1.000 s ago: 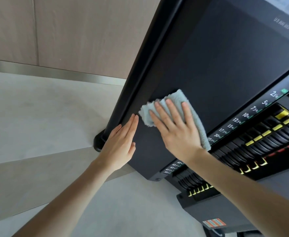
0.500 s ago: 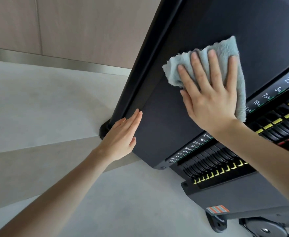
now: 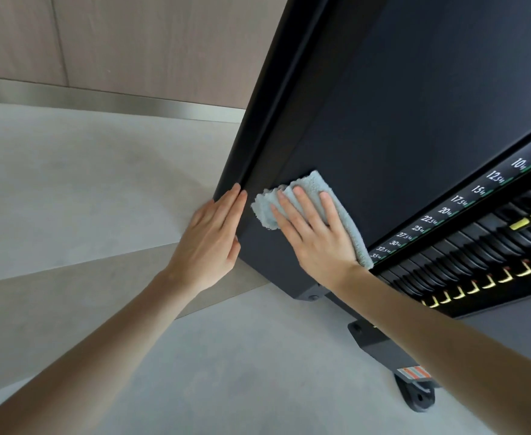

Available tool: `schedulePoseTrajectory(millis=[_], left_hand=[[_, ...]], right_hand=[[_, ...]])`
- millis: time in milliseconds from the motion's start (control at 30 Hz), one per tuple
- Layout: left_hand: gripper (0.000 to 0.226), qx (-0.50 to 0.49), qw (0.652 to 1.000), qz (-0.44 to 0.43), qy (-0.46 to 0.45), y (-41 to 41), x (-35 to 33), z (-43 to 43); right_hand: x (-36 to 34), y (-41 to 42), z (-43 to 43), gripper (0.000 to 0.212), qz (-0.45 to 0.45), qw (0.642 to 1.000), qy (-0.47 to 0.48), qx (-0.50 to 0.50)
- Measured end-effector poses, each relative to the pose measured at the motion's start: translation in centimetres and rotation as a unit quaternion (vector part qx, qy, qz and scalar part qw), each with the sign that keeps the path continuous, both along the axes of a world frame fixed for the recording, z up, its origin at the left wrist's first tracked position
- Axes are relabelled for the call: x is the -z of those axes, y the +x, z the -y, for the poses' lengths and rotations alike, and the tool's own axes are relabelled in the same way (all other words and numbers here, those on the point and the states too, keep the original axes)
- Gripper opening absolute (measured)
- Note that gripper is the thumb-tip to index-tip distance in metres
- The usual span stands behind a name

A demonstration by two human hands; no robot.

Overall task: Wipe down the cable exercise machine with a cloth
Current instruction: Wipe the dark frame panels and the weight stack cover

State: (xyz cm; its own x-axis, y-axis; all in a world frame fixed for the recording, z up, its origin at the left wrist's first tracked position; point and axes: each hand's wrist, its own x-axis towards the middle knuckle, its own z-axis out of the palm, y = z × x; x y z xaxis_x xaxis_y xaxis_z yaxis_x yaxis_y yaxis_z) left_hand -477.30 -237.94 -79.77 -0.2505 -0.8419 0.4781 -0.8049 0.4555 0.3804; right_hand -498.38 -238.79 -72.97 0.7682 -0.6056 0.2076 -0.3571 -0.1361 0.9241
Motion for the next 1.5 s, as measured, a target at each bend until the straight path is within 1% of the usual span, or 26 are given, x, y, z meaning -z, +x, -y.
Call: schedulePoseTrajectory(millis=[133, 233, 333, 400, 467, 600, 700, 767, 867, 1033, 1167, 1267, 1300, 1367, 1500], left_hand=[[0.074, 0.006, 1.0, 0.004, 0.005, 0.6, 0.3, -0.2], [0.075, 0.011, 1.0, 0.003, 0.007, 0.6, -0.2, -0.6], [0.074, 0.009, 1.0, 0.003, 0.009, 0.7, -1.2, -0.9], [0.075, 0.007, 1.0, 0.003, 0.012, 0.8, -1.8, -1.1], [0.076, 0.003, 1.0, 0.002, 0.013, 0.9, -2.5, -1.4], [0.081, 0.002, 1.0, -0.005, -0.002, 1.1, -5.0, -1.9], [0.084, 0.011, 1.0, -0.006, -0.021, 1.2, -8.0, -2.1], [0.084, 0.014, 0.999, -0.002, -0.035, 1.2, -10.5, -1.9], [0.082, 0.014, 0.998, 0.0, -0.057, 0.7, -14.7, -1.4], [0.076, 0.013, 0.995, -0.018, -0.098, -1.0, -22.3, -0.3], [0.07, 0.014, 0.989, -0.059, -0.133, -3.0, -27.3, 0.8], [0.07, 0.013, 0.986, -0.099, -0.136, -4.5, -28.7, 1.1], [0.071, 0.014, 0.985, -0.107, -0.131, -5.0, -28.8, 1.1], [0.073, 0.009, 0.985, -0.111, -0.128, -5.7, -28.5, 1.1], [0.076, -0.003, 0.987, -0.113, -0.117, -6.4, -28.2, 1.1]], right_hand=[[3.4, 0.5, -0.1, 0.063, -0.055, 0.997, 0.056, 0.013], [5.1, 0.6, -0.2, 0.061, -0.086, 0.99, 0.11, 0.021], [5.1, 0.4, -0.3, 0.066, -0.14, 0.977, 0.155, 0.032], [4.3, 0.4, 0.0, 0.065, -0.188, 0.965, 0.18, 0.028], [2.6, 0.5, 0.6, 0.06, -0.205, 0.96, 0.192, 0.015], [-3.4, 0.7, 1.6, 0.057, -0.114, 0.984, 0.129, -0.047], [-8.4, 0.5, 1.9, 0.055, -0.069, 0.991, 0.086, -0.075], [-12.0, 0.5, 2.0, 0.052, -0.023, 0.993, 0.064, -0.096], [-18.1, 0.2, 1.9, 0.048, 0.035, 0.992, 0.036, -0.119], [-28.1, -0.8, 1.4, 0.045, 0.098, 0.986, -0.027, -0.134], [-36.2, -1.3, 1.2, 0.044, 0.141, 0.976, -0.08, -0.147], [-41.1, -1.6, 1.0, 0.044, 0.182, 0.964, -0.14, -0.134], [-41.6, -1.6, 0.9, 0.045, 0.195, 0.96, -0.154, -0.128], [-40.5, -1.4, 0.6, 0.047, 0.21, 0.958, -0.163, -0.112], [-34.7, -1.5, -0.2, 0.054, 0.173, 0.978, -0.092, -0.071]])
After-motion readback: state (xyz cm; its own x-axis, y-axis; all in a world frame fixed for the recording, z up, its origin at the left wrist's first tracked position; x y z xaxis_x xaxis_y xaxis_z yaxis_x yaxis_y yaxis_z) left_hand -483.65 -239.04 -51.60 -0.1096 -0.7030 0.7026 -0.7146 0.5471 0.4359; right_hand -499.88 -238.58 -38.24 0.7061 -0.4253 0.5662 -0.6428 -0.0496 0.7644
